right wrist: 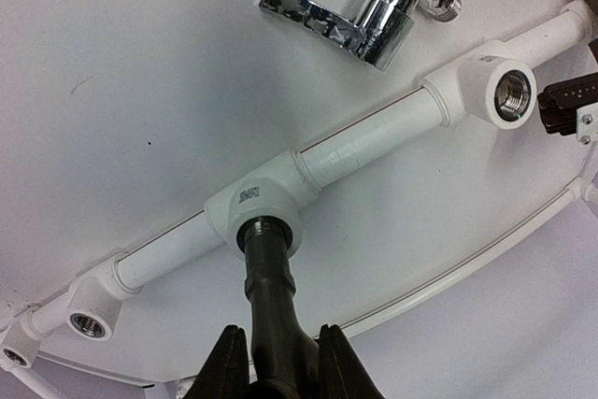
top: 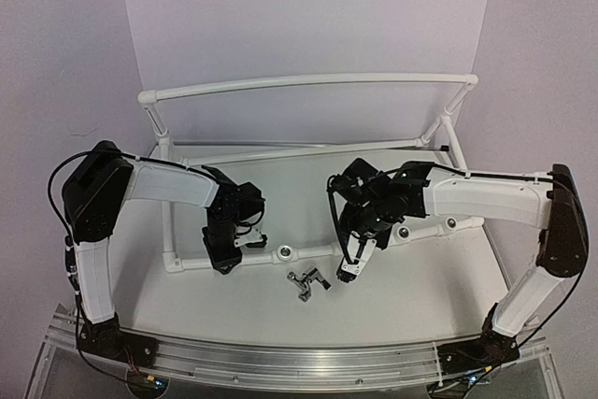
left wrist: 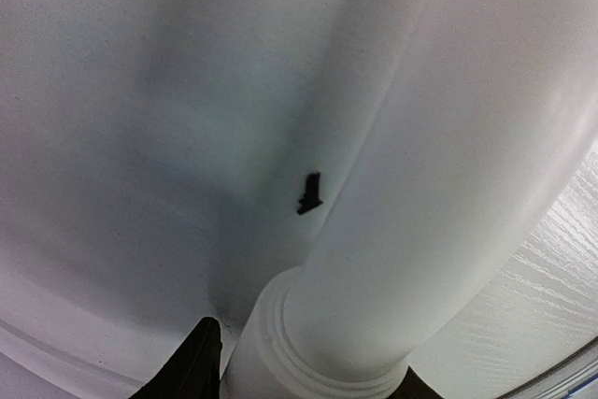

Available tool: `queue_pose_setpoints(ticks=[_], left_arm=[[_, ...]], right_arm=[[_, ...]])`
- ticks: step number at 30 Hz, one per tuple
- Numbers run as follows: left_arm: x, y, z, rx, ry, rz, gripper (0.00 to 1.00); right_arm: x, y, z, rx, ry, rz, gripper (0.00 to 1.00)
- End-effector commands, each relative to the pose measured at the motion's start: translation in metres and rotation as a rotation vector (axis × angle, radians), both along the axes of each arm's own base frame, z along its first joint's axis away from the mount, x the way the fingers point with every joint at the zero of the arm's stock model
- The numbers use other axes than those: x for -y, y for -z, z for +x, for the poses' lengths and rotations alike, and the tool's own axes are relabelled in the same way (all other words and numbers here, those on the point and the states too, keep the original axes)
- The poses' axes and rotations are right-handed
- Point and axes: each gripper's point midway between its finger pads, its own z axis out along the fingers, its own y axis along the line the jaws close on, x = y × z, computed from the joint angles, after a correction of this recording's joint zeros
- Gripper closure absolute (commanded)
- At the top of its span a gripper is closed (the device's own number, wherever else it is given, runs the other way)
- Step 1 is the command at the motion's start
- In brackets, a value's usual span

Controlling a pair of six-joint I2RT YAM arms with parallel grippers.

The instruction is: Install the water faucets

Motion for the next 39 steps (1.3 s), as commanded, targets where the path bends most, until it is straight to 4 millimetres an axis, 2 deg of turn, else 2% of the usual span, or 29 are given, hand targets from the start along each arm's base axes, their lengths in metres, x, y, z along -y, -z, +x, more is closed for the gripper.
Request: queue_pose_setpoints(ticks=[1, 10, 21, 39], left_arm=[[0.001, 0.002, 0.019, 0.025, -0.177, -0.024, 0.75], [0.002, 0.003, 0.020, 0.021, -0.179, -0.025, 0.77], [0.002, 0.004, 0.019, 0.016, -0.181, -0.023, 0.78], [0.004, 0.006, 0.020, 0.012, -0.192, -0.023, 0.79]], right_arm=[[0.002, 0.005, -0.005, -0.004, -0.062, -0.064, 0.78], [0.002, 0.008, -0.009, -0.062, 0.077, -0.044, 0.81], [-0.010, 0.009, -0.011, -0.141, 0.303, 0.021, 0.87], [-0.023, -0.009, -0.016, -0.245, 0.649, 0.239, 0.97]])
